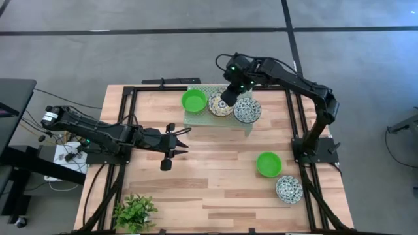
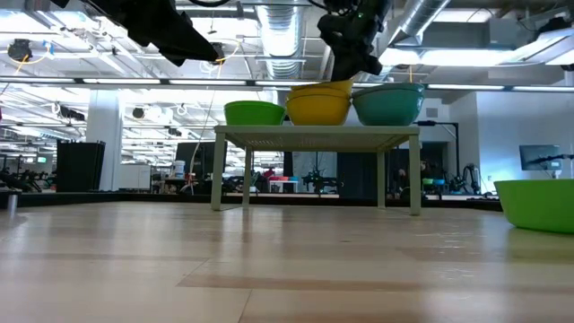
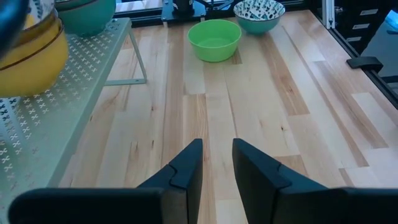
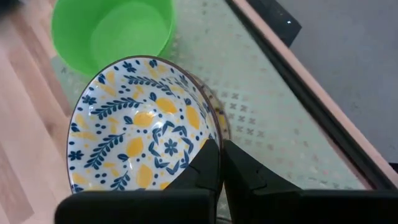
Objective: Pick & Place Mini bowls
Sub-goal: Stack the yellow bowl on the yellow bowl on the shelf
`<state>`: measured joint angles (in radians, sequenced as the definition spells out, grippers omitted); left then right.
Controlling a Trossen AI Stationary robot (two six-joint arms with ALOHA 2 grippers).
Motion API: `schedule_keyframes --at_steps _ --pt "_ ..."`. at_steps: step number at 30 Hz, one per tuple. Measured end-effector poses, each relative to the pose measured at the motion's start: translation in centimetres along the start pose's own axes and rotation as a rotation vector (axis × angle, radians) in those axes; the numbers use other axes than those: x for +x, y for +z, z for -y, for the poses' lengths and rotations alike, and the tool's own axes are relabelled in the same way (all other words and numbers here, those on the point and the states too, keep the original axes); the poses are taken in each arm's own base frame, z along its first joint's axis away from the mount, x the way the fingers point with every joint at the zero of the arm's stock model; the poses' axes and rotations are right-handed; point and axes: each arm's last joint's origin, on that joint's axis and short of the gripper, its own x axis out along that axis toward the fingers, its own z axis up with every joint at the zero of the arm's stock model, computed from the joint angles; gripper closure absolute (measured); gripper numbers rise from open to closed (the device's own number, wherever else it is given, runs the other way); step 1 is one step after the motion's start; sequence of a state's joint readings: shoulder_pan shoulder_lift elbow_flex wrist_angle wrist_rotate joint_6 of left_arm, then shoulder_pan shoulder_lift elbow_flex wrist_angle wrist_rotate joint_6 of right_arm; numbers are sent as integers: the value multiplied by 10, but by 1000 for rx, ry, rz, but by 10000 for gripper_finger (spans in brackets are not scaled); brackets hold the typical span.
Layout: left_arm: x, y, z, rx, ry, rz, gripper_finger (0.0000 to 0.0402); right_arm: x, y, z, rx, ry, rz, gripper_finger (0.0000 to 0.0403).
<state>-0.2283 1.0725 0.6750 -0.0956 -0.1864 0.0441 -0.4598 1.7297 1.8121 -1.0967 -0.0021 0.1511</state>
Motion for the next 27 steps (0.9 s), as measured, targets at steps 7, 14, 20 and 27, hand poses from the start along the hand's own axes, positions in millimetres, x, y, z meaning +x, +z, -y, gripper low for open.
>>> schedule_keyframes --at_steps 7,14,20,27 --pt "0 1 0 -1 0 6 312 4 0 -6 -17 6 -5 395" --pt "0 1 0 -1 0 7 312 4 1 -6 -19 8 3 380" --pt "0 1 0 -1 0 7 312 4 4 -8 -21 19 41 389" --pt "0 1 0 -2 0 8 312 9 1 -8 -22 12 -10 374"
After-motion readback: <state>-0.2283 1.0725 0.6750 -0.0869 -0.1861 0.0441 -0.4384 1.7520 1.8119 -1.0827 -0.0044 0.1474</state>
